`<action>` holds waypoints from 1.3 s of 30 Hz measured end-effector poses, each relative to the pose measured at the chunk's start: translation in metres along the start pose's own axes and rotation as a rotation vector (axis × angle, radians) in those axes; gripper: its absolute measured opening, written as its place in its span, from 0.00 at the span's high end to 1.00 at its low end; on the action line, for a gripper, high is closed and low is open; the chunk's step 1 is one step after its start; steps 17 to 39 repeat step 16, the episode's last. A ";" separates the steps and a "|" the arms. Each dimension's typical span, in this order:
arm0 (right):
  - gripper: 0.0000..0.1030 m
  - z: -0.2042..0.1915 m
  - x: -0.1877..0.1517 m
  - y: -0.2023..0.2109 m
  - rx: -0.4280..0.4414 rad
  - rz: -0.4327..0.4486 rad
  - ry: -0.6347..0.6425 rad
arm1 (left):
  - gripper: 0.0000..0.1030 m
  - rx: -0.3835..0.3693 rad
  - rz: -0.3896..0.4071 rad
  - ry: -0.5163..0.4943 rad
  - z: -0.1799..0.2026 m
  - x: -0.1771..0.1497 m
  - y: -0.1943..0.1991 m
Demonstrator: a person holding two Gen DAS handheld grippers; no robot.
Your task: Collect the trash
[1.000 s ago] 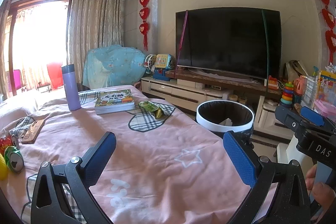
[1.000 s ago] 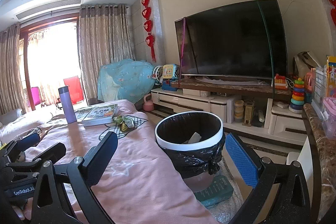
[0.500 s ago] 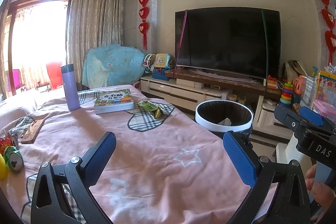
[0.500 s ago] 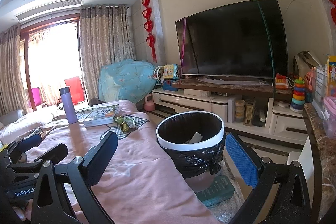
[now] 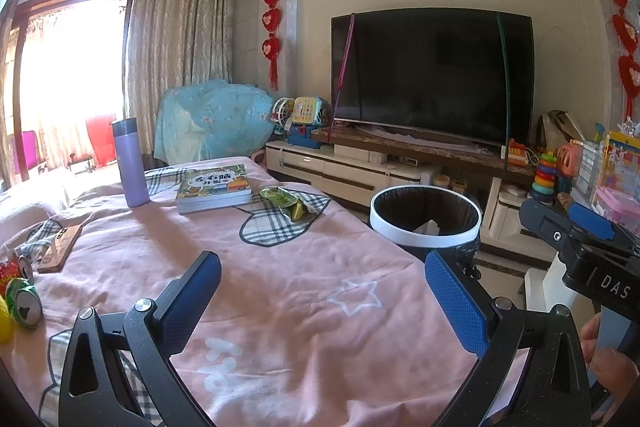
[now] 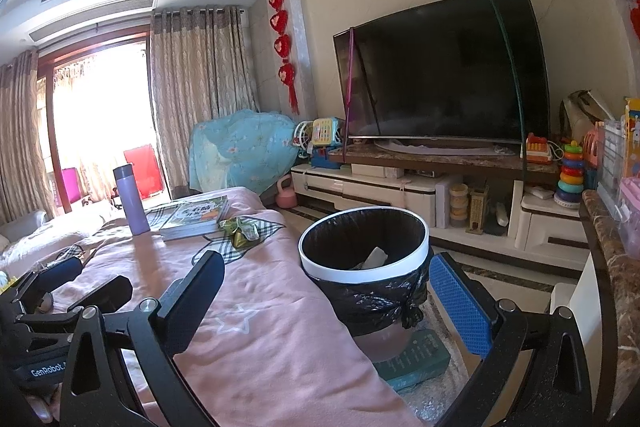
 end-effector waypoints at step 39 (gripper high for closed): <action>0.00 0.014 -0.002 -0.013 0.003 -0.041 -0.036 | 0.00 -0.007 -0.034 0.007 -0.002 0.003 -0.012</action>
Point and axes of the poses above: each gripper's, at about its wrist camera, not at the fingertips, and y roughly against the way its jaws point, z to its right, x to its top, the point moved 7 cm from there along -y, roughly the way its jaws point, and after that the axes turned 5 degrees about y, right-handed, at the moved point
